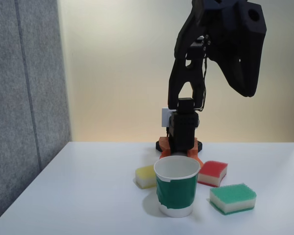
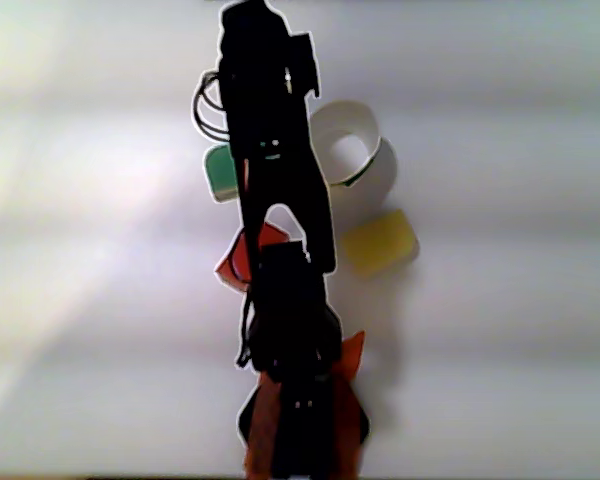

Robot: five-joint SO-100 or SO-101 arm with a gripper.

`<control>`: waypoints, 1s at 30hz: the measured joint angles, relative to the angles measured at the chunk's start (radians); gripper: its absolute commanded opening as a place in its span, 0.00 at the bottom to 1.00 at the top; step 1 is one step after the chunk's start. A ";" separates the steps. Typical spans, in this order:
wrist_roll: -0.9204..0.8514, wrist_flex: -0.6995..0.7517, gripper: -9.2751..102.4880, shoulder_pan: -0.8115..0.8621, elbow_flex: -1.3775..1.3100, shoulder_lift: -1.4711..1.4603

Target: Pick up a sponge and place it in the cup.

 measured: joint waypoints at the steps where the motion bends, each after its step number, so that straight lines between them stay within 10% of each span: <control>1: 0.002 0.000 0.08 0.000 0.000 0.000; 11: 0.345 -0.209 0.08 -0.072 0.977 0.472; 30: 0.287 -0.025 0.11 -0.092 0.833 0.431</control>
